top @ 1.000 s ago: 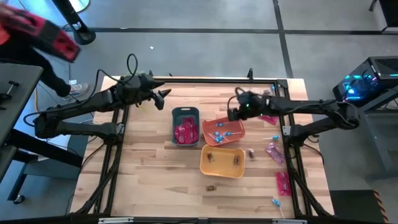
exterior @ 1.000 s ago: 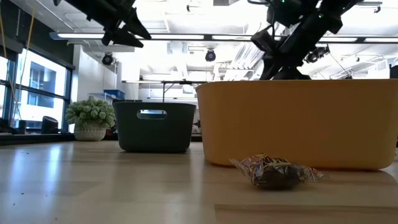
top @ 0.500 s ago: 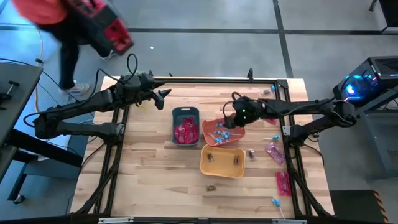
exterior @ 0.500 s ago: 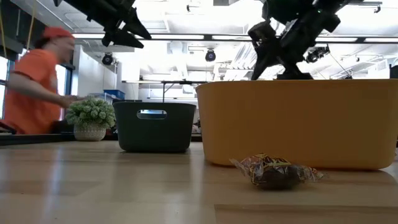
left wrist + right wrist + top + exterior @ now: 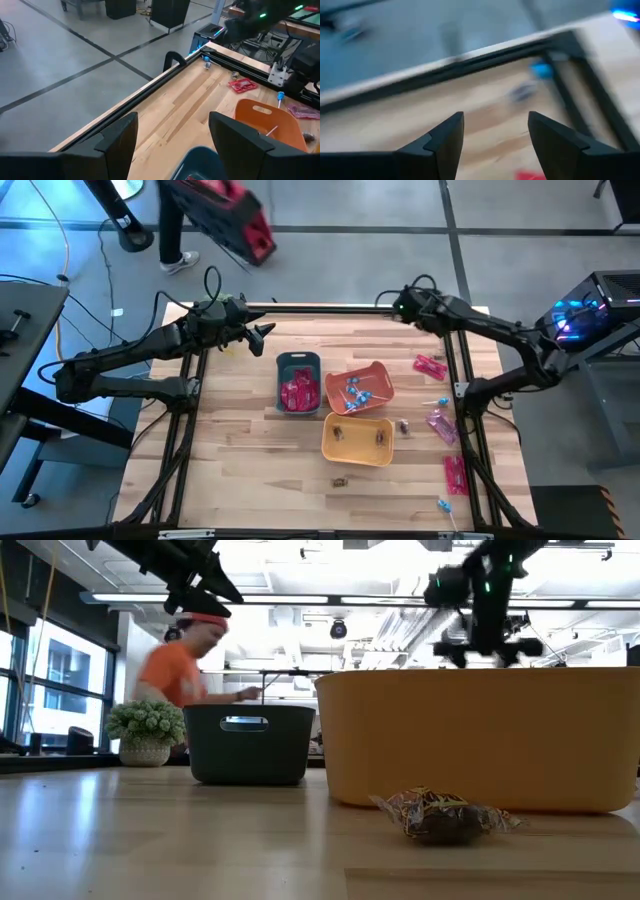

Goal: Sort candy
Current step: Put the blue lollipop into the orange bin

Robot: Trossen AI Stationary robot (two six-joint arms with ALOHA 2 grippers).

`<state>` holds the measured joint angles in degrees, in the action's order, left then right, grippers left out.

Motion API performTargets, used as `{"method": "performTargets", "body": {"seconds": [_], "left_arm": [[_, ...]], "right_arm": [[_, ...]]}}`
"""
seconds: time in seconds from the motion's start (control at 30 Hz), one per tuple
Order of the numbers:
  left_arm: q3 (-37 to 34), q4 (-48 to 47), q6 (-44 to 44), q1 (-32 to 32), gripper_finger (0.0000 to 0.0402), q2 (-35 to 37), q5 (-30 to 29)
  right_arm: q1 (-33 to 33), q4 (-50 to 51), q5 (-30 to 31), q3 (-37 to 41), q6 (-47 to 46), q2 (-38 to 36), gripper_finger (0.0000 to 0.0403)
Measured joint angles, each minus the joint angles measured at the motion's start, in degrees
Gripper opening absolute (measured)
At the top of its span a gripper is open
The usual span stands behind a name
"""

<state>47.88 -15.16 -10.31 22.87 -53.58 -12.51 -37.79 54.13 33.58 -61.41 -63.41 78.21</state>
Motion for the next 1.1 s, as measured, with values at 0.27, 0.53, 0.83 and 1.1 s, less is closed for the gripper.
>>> {"method": "performTargets", "body": {"seconds": [0.27,0.53,0.83,1.1], "left_arm": [[0.0,0.0,1.47,0.0,0.0239,-0.01,0.04],[0.0,-0.19,1.47,0.0,0.0239,0.22,2.15],[0.07,-5.18,6.67,0.04,0.0239,9.66,-1.4],[0.07,-6.99,1.28,1.11,0.0239,14.25,0.87]], "right_arm": [[-13.83,-12.17,-2.15,7.44,-9.69,5.42,0.0205],[-18.98,-17.82,-6.25,7.61,-27.09,12.12,0.0021],[-23.96,-24.63,-5.04,7.17,-38.73,16.84,0.0003],[-25.23,-13.24,-1.75,-1.5,-46.54,25.16,0.0001]]}}
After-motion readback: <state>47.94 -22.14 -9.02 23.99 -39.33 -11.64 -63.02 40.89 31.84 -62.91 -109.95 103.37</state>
